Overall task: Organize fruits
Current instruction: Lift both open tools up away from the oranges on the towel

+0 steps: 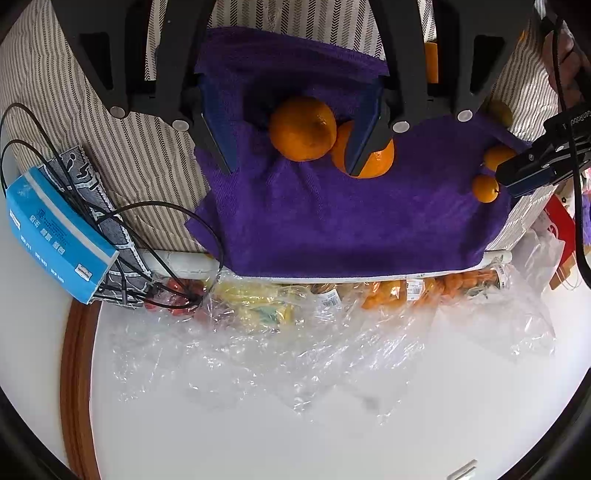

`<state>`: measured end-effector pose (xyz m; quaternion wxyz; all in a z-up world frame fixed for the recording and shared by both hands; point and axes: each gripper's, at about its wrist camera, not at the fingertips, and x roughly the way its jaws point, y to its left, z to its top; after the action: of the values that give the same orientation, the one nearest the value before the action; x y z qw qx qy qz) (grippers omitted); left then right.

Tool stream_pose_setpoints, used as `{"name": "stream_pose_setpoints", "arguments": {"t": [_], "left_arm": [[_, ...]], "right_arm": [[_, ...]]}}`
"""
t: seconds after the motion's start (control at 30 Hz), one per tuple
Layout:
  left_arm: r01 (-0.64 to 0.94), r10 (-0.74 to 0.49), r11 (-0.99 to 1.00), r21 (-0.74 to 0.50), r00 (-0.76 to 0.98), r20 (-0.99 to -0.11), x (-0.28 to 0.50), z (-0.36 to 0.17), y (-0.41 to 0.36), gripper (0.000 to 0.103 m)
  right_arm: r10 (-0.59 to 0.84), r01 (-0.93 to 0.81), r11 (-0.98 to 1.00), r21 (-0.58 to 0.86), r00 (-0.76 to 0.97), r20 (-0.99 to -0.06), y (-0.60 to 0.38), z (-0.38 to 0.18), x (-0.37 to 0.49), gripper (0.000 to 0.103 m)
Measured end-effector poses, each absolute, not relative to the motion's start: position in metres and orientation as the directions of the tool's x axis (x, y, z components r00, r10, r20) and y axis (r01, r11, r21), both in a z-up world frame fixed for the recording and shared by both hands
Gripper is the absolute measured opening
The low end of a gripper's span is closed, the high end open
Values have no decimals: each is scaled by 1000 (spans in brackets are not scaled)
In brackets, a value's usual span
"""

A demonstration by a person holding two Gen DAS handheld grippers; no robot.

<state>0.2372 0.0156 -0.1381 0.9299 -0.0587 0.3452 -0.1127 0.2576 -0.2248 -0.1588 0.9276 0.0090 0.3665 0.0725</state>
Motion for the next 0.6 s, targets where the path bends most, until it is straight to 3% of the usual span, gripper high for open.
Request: {"name": "stream_pose_setpoints", "arguments": {"t": [0.6], "left_arm": [[175, -254, 967, -186, 740, -623, 235, -136, 14, 53]], "right_arm": [[143, -140, 988, 58, 728, -670, -220, -157, 255, 60]]}}
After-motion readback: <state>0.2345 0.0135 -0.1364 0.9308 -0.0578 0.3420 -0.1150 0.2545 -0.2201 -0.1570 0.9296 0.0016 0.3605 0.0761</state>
